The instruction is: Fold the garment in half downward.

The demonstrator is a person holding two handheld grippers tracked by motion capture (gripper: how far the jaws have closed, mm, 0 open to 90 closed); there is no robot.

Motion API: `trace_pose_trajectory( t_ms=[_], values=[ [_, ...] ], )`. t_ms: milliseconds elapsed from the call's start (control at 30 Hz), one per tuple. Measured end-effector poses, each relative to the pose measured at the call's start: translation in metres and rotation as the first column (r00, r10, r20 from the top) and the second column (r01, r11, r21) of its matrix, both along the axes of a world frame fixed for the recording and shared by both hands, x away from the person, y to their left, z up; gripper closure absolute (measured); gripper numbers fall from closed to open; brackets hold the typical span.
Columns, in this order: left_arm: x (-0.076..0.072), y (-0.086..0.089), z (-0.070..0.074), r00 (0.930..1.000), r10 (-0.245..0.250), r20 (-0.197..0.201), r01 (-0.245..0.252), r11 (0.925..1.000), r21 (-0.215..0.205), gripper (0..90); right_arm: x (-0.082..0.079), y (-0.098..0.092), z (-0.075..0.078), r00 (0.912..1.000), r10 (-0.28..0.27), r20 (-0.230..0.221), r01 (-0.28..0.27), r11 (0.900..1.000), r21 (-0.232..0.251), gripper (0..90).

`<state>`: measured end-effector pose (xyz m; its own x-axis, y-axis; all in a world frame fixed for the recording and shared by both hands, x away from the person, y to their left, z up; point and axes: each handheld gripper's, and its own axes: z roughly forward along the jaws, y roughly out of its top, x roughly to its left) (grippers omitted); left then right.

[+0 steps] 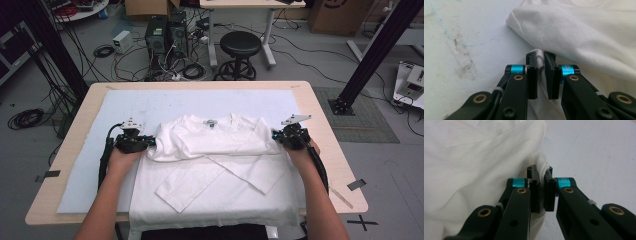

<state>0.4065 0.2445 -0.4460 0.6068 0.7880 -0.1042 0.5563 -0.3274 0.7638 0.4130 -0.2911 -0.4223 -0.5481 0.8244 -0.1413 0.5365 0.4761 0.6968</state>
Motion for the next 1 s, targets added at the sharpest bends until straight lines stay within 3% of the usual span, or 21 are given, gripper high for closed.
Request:
trace_pose_trajectory(
  t_ms=[133, 167, 267, 367, 467, 900, 967, 1000],
  values=[
    [0.004, -0.004, 0.002, 1.0000, -0.002, 0.003, 0.002, 0.9999, 0.012, 81.9, 0.006, -0.002, 0.001, 0.9999, -0.008, 0.010, 0.008, 1.000, -0.017, 87.1],
    [0.010, -0.009, 0.000, 0.9998, 0.016, 0.014, -0.016, 0.9998, -0.008, 82.0, 0.009, -0.005, 0.001, 0.9997, -0.021, 0.015, 0.021, 1.000, -0.019, 87.1],
    [0.016, -0.014, -0.002, 0.9997, 0.020, 0.010, -0.020, 0.9997, -0.010, 82.1, 0.014, -0.011, 0.001, 0.9993, -0.035, 0.012, 0.035, 0.999, -0.007, 87.1],
    [0.023, -0.020, 0.001, 0.9999, 0.007, 0.010, -0.007, 0.9998, 0.017, 82.1, 0.017, -0.014, 0.001, 0.9988, -0.047, 0.014, 0.047, 0.999, -0.014, 87.1],
    [0.030, -0.023, 0.001, 0.9997, 0.022, 0.014, -0.022, 0.9997, -0.007, 82.2, 0.021, -0.018, 0.001, 0.9979, -0.061, 0.022, 0.061, 0.998, -0.023, 87.1],
    [0.055, -0.041, 0.009, 0.9996, 0.017, 0.021, -0.018, 0.9986, 0.050, 82.2, 0.038, -0.029, 0.000, 0.9916, -0.128, 0.022, 0.128, 0.992, -0.018, 86.9],
    [0.053, -0.040, 0.009, 0.9994, 0.023, 0.025, -0.024, 0.9987, 0.046, 81.1, 0.040, -0.028, -0.002, 0.9904, -0.138, 0.006, 0.138, 0.990, -0.009, 84.4],
    [0.052, -0.039, 0.008, 0.9991, 0.030, 0.031, -0.031, 0.9986, 0.043, 77.2, 0.040, -0.028, -0.004, 0.9887, -0.150, -0.001, 0.150, 0.989, -0.008, 77.3]
  ],
)
